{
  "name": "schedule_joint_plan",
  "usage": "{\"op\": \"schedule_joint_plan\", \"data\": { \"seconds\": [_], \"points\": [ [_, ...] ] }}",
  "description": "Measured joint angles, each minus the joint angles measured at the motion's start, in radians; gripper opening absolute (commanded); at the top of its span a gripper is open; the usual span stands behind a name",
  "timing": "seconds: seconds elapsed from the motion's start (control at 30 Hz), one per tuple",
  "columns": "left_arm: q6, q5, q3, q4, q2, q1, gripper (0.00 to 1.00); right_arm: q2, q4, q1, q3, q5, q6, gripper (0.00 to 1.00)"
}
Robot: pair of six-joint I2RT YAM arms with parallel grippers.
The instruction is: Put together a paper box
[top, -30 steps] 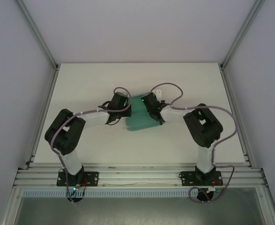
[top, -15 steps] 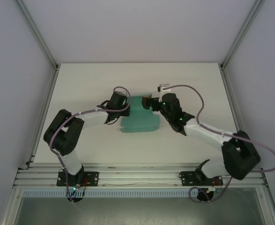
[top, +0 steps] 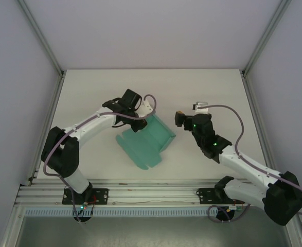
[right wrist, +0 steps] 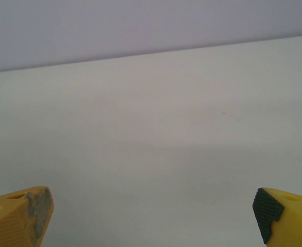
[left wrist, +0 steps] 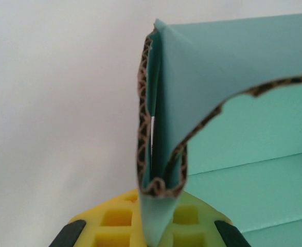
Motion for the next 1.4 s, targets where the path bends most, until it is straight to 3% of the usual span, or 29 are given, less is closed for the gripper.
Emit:
{"op": "schedule_joint_plan", "data": {
  "seconds": [0.47,0.67,1.0,1.1,1.4],
  "points": [
    [0.031,-0.351,0.352,-0.315,0.422,-0.147,0.00,-0.079,-0.097,-0.061,-0.050,0.026,0.037,1.00],
    [-0.032,-0.587,0.533,-0.413,0.577,-0.212,0.00,-0.079,-0.100,-0.070,-0.064,0.023,0.042,1.00],
    [-0.065,-0.848,0.673,-0.513,0.726,-0.284,0.00,-0.079,-0.142,-0.092,-0.079,0.035,0.049,1.00],
    [-0.067,-0.883,0.666,-0.502,0.731,-0.284,0.14,-0.079,-0.146,-0.092,-0.082,0.034,0.050,1.00],
    [-0.064,-0.899,0.641,-0.441,0.731,-0.272,0.34,-0.122,-0.146,-0.092,-0.087,0.026,0.053,1.00]
  ]
}}
